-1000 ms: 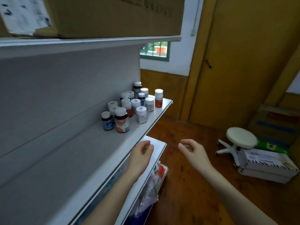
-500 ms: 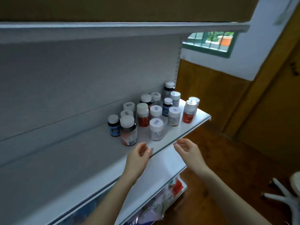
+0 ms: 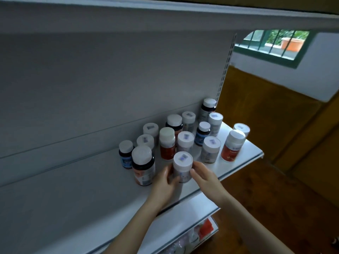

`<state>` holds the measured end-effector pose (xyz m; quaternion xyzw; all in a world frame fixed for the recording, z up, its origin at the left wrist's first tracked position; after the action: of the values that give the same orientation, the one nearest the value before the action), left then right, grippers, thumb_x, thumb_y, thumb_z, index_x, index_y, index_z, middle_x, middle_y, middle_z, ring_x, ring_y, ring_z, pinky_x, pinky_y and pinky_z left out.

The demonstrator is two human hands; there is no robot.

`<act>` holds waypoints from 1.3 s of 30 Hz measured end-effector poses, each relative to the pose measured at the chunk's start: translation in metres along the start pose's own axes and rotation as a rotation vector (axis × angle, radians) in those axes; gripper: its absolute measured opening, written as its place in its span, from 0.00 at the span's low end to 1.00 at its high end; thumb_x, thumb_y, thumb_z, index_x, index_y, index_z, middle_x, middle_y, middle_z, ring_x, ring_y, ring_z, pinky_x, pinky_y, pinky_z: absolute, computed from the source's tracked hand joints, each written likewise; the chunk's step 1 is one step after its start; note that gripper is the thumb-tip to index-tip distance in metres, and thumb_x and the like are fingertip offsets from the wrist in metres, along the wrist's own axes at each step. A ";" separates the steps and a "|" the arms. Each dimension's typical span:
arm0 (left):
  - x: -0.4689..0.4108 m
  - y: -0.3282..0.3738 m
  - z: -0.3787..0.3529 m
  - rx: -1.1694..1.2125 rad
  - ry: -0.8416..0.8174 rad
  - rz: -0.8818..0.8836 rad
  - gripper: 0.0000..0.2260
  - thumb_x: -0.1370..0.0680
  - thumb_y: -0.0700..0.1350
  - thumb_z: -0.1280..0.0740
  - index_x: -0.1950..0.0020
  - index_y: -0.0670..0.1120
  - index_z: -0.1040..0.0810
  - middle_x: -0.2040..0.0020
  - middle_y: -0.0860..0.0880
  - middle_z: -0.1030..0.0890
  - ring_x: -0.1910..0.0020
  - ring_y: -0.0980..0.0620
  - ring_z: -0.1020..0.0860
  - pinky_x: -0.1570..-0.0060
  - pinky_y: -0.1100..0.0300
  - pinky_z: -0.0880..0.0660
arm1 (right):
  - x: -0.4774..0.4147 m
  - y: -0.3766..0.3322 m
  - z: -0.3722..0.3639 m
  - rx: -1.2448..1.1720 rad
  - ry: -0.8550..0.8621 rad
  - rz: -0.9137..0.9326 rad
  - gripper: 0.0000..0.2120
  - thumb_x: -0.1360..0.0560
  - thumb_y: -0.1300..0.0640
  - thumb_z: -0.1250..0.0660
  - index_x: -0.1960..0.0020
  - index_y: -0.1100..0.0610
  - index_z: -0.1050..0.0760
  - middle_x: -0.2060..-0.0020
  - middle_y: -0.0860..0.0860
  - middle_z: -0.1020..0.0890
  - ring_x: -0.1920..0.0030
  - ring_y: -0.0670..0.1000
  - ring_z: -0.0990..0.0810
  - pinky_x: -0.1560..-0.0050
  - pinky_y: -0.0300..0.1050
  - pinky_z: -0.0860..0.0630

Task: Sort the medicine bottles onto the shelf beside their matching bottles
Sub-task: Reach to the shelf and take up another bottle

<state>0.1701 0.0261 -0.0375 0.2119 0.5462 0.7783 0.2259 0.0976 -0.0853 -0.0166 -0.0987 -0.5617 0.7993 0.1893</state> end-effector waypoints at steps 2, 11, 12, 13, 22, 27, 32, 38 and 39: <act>-0.002 0.004 0.000 0.023 0.019 -0.001 0.16 0.25 0.38 0.35 0.38 0.47 0.29 0.41 0.49 0.23 0.42 0.54 0.25 0.46 0.65 0.28 | -0.001 -0.004 0.005 -0.034 -0.039 0.011 0.14 0.22 0.61 0.42 0.37 0.56 0.31 0.50 0.40 0.24 0.51 0.33 0.25 0.55 0.21 0.30; 0.040 0.040 0.024 0.186 0.284 -0.053 0.07 0.27 0.40 0.32 0.50 0.48 0.21 0.57 0.57 0.18 0.60 0.69 0.21 0.61 0.76 0.28 | -0.006 -0.039 0.015 -0.254 -0.151 0.010 0.02 0.24 0.55 0.36 0.53 0.51 0.25 0.54 0.50 0.18 0.53 0.46 0.20 0.56 0.34 0.21; 0.048 0.041 0.028 0.203 0.329 -0.048 0.07 0.26 0.40 0.32 0.50 0.48 0.21 0.58 0.59 0.19 0.61 0.70 0.21 0.61 0.77 0.28 | -0.005 -0.042 0.011 -0.265 -0.180 0.008 0.03 0.25 0.55 0.36 0.54 0.52 0.25 0.55 0.52 0.18 0.55 0.47 0.20 0.58 0.34 0.21; 0.056 0.041 0.033 0.218 0.378 -0.033 0.07 0.26 0.40 0.32 0.50 0.48 0.21 0.58 0.59 0.19 0.62 0.71 0.22 0.61 0.77 0.27 | -0.004 -0.045 0.005 -0.272 -0.215 0.005 0.03 0.25 0.54 0.36 0.53 0.53 0.24 0.56 0.52 0.18 0.55 0.47 0.20 0.59 0.34 0.22; 0.164 0.026 0.093 0.201 0.712 0.048 0.07 0.26 0.40 0.33 0.49 0.47 0.21 0.58 0.56 0.18 0.62 0.68 0.21 0.61 0.74 0.27 | 0.036 -0.078 -0.096 -0.313 -0.556 0.041 0.06 0.25 0.58 0.36 0.51 0.60 0.25 0.59 0.54 0.19 0.64 0.42 0.19 0.66 0.32 0.23; 0.237 0.016 0.142 0.186 0.899 0.049 0.06 0.26 0.37 0.33 0.54 0.48 0.21 0.61 0.55 0.18 0.66 0.67 0.22 0.64 0.74 0.27 | 0.077 -0.113 -0.167 -0.311 -0.729 0.092 0.05 0.24 0.59 0.37 0.52 0.61 0.25 0.60 0.52 0.19 0.66 0.41 0.19 0.68 0.31 0.25; 0.321 -0.009 0.198 0.151 1.020 0.071 0.09 0.26 0.38 0.33 0.47 0.40 0.21 0.55 0.47 0.17 0.61 0.65 0.21 0.60 0.73 0.26 | 0.136 -0.145 -0.253 -0.283 -0.878 0.112 0.04 0.24 0.58 0.37 0.54 0.59 0.25 0.59 0.55 0.19 0.61 0.47 0.20 0.65 0.34 0.22; 0.425 -0.046 0.277 0.105 1.092 0.082 0.12 0.27 0.38 0.32 0.44 0.38 0.22 0.52 0.45 0.17 0.59 0.66 0.21 0.58 0.73 0.25 | 0.214 -0.175 -0.359 -0.270 -0.986 0.150 0.04 0.25 0.61 0.36 0.51 0.57 0.25 0.56 0.53 0.20 0.60 0.44 0.19 0.61 0.35 0.20; 0.437 -0.050 0.290 0.093 1.091 0.078 0.12 0.27 0.37 0.32 0.44 0.38 0.22 0.53 0.46 0.18 0.59 0.67 0.21 0.58 0.73 0.25 | 0.223 -0.180 -0.374 -0.268 -0.989 0.166 0.05 0.26 0.61 0.35 0.50 0.56 0.24 0.56 0.52 0.19 0.60 0.42 0.18 0.61 0.34 0.21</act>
<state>-0.0098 0.5152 0.0427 -0.1924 0.6096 0.7582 -0.1286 0.0676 0.3821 0.0329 0.2232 -0.6719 0.6837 -0.1769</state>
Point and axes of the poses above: each hand's wrist, its own x-axis away from the middle knuckle, its own z-axis out of the back of the hand, y = z × x, the point moved 7 cm from there along -x, towards the middle knuckle
